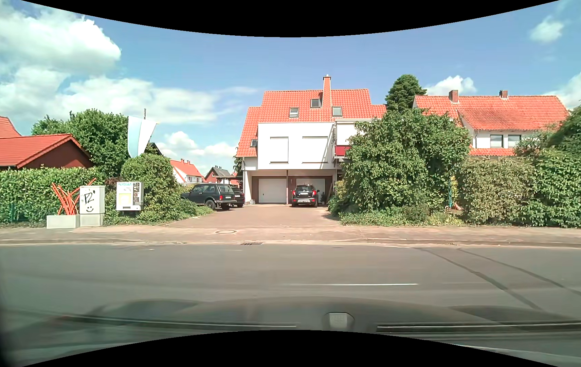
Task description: Follow the waypoints while adhering to traffic rules and regulations
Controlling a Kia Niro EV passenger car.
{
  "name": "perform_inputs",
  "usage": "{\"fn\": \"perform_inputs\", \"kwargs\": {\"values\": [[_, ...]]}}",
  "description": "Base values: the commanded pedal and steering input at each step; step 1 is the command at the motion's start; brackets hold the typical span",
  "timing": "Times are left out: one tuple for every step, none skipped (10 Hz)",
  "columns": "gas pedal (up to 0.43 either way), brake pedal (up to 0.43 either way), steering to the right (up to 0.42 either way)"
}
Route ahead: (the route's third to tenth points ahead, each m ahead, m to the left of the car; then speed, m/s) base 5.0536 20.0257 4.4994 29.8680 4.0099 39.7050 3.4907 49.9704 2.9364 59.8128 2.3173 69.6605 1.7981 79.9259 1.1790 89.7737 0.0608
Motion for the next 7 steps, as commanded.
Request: {"fn": "perform_inputs", "kwargs": {"values": [[0.000,0.006,-0.296],[0.008,0.006,-0.297],[0.118,0.006,-0.301],[0.197,0.006,-0.304],[0.248,0.006,-0.308],[0.287,0.006,-0.311],[0.311,0.006,-0.316]]}}
